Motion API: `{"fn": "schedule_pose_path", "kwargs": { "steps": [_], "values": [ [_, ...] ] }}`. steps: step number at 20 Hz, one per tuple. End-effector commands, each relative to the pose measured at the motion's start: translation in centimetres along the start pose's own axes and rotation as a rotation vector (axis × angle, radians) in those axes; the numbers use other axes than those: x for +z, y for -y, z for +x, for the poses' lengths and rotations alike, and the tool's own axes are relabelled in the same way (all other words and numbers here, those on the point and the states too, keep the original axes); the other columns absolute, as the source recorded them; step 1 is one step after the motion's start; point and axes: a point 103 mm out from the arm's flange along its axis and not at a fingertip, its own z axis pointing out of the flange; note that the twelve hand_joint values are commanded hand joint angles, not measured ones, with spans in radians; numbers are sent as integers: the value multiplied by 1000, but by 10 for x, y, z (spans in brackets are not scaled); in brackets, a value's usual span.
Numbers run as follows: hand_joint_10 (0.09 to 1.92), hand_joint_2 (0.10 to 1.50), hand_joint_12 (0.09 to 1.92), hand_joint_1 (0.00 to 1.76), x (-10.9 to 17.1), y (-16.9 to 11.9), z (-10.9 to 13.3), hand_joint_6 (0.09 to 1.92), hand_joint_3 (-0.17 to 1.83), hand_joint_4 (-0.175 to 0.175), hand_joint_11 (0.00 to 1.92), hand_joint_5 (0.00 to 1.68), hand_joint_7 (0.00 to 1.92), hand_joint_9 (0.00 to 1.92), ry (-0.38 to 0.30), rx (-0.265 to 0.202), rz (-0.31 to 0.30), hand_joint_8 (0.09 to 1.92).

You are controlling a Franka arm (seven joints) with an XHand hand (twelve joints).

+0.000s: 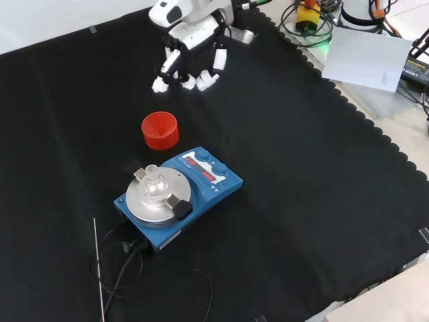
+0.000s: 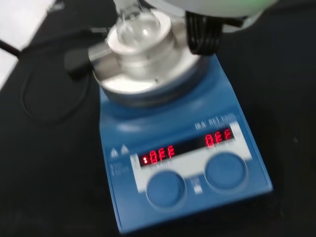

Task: Turn on the heater.

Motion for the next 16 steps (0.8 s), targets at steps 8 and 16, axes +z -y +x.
{"fn": "schedule_pose_path", "kwargs": {
  "steps": [8,16],
  "values": [
    [671,506,616,1354,23,43,5,87,1017,-25,1608,270,1265,1565,165,28,162,1091],
    [1209,629,1137,1357,42,57,12,87,881,-30,1907,343,1573,1869,227,16,161,1631]
  ]
}}
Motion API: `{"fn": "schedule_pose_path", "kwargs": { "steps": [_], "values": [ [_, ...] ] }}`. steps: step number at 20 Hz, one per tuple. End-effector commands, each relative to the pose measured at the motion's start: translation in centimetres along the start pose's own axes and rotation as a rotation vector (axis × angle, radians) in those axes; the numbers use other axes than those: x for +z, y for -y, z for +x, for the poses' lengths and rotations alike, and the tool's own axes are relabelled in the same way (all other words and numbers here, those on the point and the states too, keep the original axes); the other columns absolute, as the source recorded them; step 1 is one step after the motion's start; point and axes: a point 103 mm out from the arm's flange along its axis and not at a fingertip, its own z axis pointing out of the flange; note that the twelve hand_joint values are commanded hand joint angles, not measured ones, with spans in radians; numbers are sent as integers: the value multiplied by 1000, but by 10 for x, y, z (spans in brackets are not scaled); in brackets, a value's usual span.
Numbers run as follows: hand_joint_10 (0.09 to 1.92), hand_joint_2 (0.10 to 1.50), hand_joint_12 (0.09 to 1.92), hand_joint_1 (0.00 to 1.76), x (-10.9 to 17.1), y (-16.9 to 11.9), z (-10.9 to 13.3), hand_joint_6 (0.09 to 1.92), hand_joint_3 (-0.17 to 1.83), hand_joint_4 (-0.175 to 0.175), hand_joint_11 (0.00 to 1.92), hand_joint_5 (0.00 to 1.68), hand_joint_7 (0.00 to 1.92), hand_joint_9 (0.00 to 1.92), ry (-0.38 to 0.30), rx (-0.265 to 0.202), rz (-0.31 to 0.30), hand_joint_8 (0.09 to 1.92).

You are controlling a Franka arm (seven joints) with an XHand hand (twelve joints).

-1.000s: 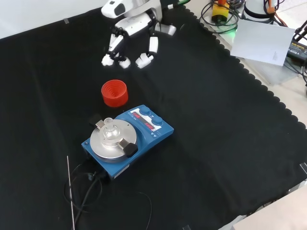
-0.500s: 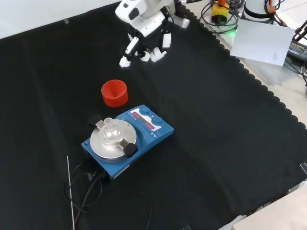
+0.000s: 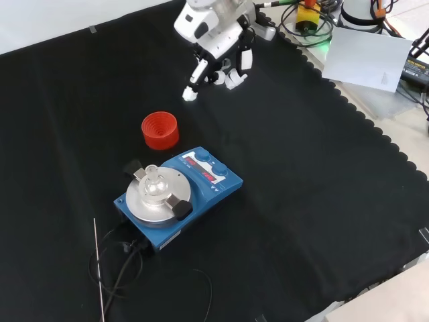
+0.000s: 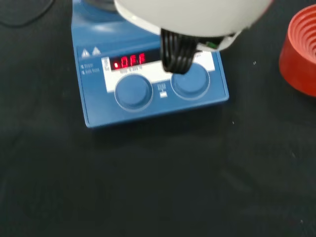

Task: Turn on the heater.

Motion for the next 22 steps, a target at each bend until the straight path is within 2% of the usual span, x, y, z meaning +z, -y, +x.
{"fn": "schedule_pose_path", "kwargs": {
  "steps": [1,3,6,12,15,19,22],
  "values": [
    [1343,628,1256,1401,18,10,12,87,922,-29,1915,367,1607,1894,56,-2,16,1733],
    [1538,607,1419,1475,21,12,15,87,1028,-26,1920,401,1657,1915,68,-6,38,1872],
    [1661,559,1522,1537,24,14,21,87,1168,-24,1920,422,1698,1920,97,-16,58,1920],
    [1690,534,1551,1568,29,11,31,87,1235,-21,1920,420,1712,1920,186,-38,145,1920],
    [1698,524,1560,1579,30,9,33,87,1258,-16,1920,398,1718,1920,227,-56,164,1920],
    [1700,519,1562,1582,33,4,33,87,1271,-13,1920,376,1719,1920,253,-54,222,1920],
    [1700,517,1563,1584,36,1,33,87,1275,-10,1920,360,1720,1920,263,-59,237,1920]
  ]
}}
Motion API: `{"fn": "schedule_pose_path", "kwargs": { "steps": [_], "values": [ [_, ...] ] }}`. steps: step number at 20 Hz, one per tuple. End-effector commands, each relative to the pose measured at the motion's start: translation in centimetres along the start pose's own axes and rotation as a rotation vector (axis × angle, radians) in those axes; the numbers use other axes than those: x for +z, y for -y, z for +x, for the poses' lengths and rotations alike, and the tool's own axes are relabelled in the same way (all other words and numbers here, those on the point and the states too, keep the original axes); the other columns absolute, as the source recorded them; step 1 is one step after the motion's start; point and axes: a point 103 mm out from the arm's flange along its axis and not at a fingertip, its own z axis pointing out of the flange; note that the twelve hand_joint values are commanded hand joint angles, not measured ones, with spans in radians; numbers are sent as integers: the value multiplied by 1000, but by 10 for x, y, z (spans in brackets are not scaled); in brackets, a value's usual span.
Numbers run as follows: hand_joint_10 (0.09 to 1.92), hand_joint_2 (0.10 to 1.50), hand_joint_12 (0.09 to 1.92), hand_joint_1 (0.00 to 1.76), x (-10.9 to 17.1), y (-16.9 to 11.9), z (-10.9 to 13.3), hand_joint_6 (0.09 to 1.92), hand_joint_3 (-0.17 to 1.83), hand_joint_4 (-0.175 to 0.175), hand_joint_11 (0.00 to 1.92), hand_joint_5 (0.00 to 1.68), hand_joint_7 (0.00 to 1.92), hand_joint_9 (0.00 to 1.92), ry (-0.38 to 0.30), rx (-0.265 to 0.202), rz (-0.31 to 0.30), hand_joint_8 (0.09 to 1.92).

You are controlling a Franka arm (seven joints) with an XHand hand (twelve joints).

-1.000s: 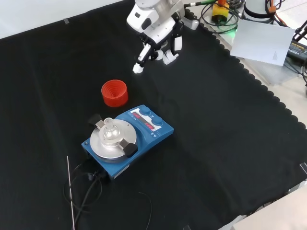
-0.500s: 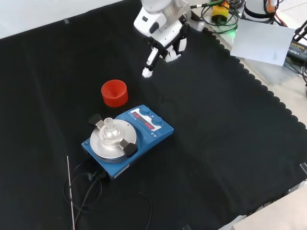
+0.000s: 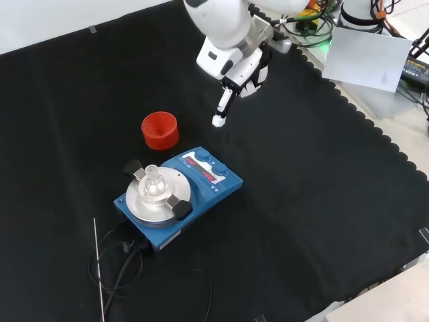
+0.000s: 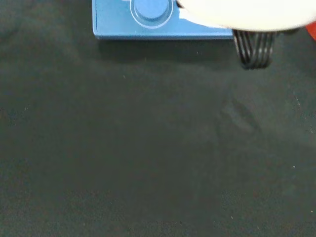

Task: Turn on the heater.

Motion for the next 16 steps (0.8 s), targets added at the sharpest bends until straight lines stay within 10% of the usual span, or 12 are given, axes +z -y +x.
{"fn": "schedule_pose_path", "kwargs": {
  "steps": [1,16],
  "values": [
    [1700,517,1563,1584,5,-7,1,87,1276,-9,1920,356,1720,1920,57,-1,67,1920],
    [1701,513,1563,1585,22,-29,0,87,1293,1,1920,287,1722,1920,52,-3,143,1920]
  ]
}}
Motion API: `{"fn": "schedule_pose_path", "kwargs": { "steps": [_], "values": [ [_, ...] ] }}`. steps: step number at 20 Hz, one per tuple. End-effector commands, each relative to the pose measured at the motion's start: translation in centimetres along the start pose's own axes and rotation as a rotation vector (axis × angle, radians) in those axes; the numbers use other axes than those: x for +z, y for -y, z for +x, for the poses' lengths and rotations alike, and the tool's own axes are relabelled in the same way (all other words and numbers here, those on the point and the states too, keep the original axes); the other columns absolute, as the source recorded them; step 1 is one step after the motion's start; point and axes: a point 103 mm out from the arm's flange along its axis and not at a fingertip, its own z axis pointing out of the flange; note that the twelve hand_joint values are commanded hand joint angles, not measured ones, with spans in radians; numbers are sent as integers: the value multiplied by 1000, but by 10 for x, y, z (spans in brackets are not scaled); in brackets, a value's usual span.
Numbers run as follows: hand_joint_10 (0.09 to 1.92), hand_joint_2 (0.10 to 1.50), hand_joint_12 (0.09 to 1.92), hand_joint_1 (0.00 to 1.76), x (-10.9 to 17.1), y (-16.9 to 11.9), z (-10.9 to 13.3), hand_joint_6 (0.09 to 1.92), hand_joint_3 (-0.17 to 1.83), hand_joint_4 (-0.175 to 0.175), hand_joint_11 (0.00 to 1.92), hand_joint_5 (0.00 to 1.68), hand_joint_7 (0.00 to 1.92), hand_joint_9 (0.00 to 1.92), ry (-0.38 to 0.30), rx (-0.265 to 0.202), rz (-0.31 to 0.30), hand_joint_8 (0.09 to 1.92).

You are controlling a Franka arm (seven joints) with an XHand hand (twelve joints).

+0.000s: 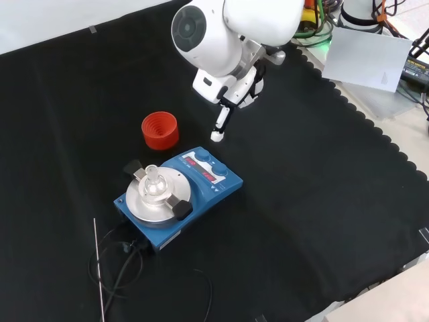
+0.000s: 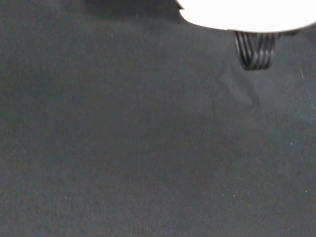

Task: Turn on the heater.

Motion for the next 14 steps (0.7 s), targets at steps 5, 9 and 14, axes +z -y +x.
{"fn": "schedule_pose_path", "kwargs": {
  "steps": [5,9,14],
  "values": [
    [1701,512,1562,1585,9,-13,1,87,1297,2,1920,284,1722,1920,2,-4,35,1920],
    [1701,511,1560,1585,11,-19,4,87,1299,2,1920,282,1721,1920,-6,-10,51,1920],
    [1701,511,1559,1584,16,-25,5,87,1302,3,1920,280,1720,1920,-5,-16,59,1920]
  ]
}}
